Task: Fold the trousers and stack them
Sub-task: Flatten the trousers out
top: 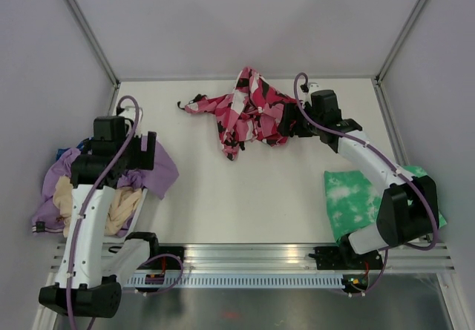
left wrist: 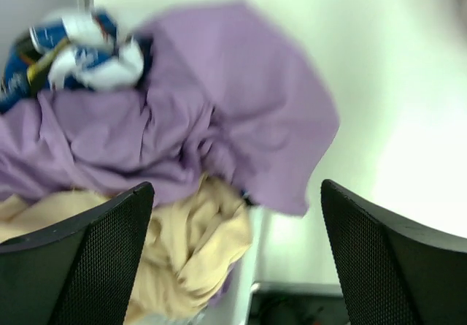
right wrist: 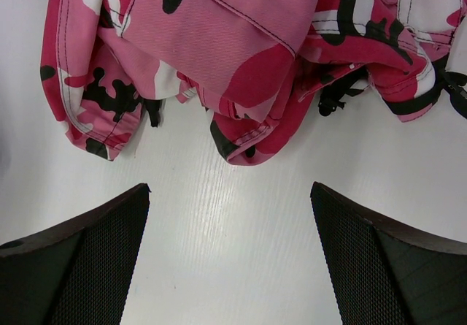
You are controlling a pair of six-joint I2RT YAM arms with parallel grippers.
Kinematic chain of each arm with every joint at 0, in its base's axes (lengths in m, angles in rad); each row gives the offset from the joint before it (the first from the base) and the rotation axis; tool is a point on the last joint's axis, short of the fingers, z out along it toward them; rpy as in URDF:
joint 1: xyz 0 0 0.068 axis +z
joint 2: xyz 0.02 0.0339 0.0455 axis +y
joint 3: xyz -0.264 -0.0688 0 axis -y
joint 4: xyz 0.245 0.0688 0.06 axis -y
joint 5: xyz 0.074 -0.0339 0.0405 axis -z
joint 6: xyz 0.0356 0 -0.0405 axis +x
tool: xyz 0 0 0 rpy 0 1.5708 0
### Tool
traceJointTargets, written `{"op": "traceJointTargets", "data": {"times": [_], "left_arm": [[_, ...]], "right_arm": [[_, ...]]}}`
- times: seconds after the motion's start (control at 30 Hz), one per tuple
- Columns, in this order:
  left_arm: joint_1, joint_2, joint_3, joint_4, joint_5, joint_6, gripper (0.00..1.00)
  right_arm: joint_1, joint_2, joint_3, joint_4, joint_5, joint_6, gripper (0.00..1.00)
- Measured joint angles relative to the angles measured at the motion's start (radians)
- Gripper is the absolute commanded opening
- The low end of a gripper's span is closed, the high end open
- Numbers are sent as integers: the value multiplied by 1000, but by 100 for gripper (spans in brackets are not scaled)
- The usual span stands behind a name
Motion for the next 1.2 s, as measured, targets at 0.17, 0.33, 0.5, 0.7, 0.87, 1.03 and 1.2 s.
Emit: {"op": "traceJointTargets", "data": {"times": [0.17, 0.33, 0.5, 0.7, 0.87, 1.03, 1.2], "left_arm": [[-1, 25, 100, 181, 41, -182, 100], [8, 122, 59, 488, -58, -485, 89], [32, 367, 109, 649, -50, -635, 92], [71, 602, 172, 647, -24, -791, 93], [163, 611, 53, 669, -35, -1017, 91], [264, 638, -23, 705, -31, -1173, 89], [327, 634, -82, 805, -23, -1263, 87]], "right_arm": [[0, 11, -1, 1, 7, 3, 98], [0, 10, -33, 28, 16, 16, 98], [0, -5, -97, 48, 27, 39, 98], [0, -55, -160, 69, 60, 64, 98], [0, -71, -163, 84, 67, 72, 98], [0, -77, -163, 79, 69, 72, 98], [0, -121, -163, 75, 93, 72, 98]]}}
